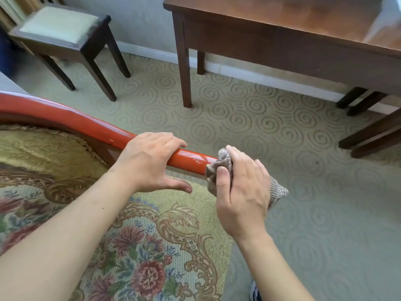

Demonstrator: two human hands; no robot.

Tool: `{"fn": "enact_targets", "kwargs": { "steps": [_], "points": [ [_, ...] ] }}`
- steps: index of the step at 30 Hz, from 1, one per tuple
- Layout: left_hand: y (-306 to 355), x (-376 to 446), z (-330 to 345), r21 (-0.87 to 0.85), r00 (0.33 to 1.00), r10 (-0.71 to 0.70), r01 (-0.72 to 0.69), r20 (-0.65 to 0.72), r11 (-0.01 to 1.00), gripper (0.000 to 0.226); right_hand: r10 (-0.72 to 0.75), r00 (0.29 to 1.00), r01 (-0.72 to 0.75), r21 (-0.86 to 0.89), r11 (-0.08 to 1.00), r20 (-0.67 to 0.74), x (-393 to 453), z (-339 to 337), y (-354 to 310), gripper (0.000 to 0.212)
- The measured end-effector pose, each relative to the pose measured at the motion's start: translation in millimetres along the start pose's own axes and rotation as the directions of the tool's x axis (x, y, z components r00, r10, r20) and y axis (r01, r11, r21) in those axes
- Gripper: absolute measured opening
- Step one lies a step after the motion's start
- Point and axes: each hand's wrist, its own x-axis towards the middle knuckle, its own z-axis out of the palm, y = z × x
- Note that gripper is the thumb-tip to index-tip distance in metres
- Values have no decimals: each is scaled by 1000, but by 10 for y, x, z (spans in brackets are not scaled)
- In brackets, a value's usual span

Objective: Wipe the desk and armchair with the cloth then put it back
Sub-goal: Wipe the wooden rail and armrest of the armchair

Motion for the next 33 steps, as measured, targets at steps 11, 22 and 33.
{"fn": "enact_targets", "kwargs": {
  "steps": [11,22,33],
  "points": [
    [-25,-17,70,-105,994,-44,33,-104,994,88,-48,958,155,-371,916,282,301,331,-596,54],
    [20,27,53,-53,993,-91,88,-70,995,130,23,994,12,-311,950,109,140,-28,83,47],
    [14,26,118,-126,974,-70,43,-217,991,49,3,978,82,-403,911,207,378,485,-712,39]
  ]
}}
